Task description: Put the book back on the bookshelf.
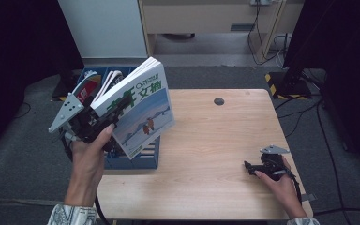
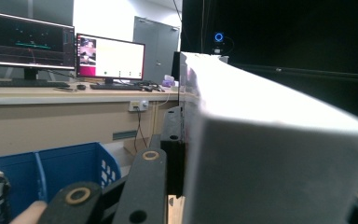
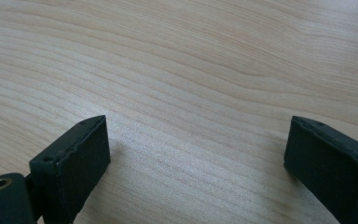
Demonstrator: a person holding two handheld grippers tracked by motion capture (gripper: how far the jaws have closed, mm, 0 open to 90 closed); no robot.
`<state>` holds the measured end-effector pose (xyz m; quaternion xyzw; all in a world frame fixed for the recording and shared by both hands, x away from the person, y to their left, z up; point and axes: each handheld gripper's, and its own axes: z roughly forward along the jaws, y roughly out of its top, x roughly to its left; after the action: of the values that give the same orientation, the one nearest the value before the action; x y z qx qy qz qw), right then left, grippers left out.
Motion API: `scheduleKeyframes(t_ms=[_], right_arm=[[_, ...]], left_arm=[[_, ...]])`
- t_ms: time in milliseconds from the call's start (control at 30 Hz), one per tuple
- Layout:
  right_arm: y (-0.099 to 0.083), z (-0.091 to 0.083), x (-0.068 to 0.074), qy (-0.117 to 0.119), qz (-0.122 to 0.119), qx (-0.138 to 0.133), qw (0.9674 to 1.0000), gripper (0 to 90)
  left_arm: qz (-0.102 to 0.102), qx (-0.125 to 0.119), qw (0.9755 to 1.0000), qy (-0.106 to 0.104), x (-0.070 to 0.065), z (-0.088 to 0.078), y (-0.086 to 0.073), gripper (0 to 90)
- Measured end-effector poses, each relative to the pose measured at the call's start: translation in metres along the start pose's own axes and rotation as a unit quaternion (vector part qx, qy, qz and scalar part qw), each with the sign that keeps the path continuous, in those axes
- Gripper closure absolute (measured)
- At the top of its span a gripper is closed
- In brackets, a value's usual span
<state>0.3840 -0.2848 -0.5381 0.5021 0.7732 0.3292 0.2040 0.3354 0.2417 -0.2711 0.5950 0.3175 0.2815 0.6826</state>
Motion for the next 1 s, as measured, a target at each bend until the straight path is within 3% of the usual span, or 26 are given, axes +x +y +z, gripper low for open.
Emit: scheduleKeyframes(t_ms=[1000], right_arm=[[0.000, 0.000, -0.001, 0.001, -0.003, 0.001, 1.0000, 7.0]], left_arm=[[0.001, -0.004, 0.9986, 0.052, 0.019, -0.032, -0.003, 73.2]])
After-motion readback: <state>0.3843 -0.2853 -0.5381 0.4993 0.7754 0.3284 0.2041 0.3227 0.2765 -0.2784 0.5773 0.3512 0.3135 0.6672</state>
